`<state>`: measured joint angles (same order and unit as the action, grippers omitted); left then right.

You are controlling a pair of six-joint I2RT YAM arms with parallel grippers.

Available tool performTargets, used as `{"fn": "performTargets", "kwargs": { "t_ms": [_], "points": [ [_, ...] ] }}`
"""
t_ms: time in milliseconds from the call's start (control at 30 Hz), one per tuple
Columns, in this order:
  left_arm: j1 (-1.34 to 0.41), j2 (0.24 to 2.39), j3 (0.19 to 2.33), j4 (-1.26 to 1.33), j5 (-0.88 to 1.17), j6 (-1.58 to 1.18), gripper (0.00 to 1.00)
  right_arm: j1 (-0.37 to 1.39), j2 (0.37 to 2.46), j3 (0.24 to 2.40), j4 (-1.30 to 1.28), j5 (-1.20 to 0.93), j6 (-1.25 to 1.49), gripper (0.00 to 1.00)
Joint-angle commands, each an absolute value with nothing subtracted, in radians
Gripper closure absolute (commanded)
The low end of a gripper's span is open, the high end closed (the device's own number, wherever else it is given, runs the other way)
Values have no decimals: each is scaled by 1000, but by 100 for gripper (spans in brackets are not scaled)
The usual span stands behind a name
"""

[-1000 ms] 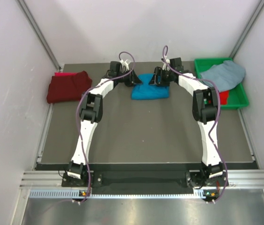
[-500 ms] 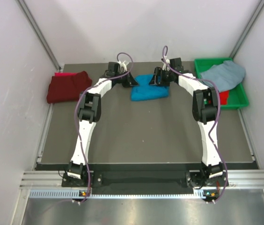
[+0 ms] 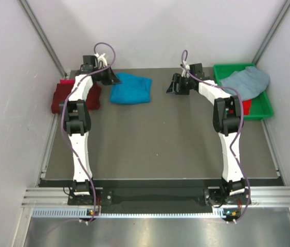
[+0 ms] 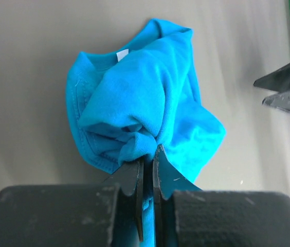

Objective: Fold and stack the t-shirts
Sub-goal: Neatly place the folded tshirt to the corner

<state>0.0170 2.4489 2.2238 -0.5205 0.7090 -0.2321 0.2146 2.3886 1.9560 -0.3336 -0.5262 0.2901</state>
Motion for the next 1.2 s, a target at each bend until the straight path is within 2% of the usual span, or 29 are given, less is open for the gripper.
{"fn": "performTargets", "kwargs": {
  "t_ms": [0, 1167],
  "points": [
    [31, 2350, 2298, -627, 698, -109, 100, 196, 2301, 1947, -325, -525, 268, 30],
    [187, 2033, 2235, -920, 519, 110, 100, 195, 2276, 1901, -310, -554, 278, 30]
  ]
}}
